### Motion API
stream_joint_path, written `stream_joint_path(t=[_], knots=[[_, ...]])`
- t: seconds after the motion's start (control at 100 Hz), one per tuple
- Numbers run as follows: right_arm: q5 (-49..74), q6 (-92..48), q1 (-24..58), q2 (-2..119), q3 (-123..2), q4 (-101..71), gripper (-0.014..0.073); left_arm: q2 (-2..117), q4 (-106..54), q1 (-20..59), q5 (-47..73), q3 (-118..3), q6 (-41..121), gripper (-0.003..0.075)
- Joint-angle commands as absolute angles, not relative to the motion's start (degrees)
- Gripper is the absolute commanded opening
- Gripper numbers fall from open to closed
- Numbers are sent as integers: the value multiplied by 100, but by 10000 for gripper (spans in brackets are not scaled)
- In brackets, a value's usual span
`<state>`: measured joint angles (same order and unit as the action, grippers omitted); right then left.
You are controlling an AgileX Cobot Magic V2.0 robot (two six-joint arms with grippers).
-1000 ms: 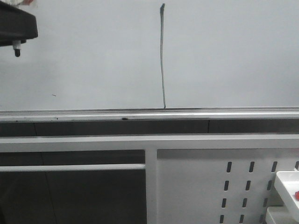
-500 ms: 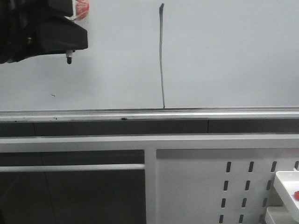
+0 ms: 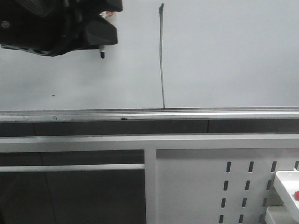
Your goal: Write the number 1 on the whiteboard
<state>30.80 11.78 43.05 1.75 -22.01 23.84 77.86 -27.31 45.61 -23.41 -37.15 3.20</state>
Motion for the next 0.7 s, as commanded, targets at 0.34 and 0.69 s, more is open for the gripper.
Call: stream_joint_path(t=[0.34,0.69], knots=[[2715,1168,4271,244,-2333,2482,-50,8034,-2865,4581,-2790,-4250,313,-20],[2715,1168,4271,244,-2333,2569,-50,8034,-2901,4569,-2798,-4250,313,-20]])
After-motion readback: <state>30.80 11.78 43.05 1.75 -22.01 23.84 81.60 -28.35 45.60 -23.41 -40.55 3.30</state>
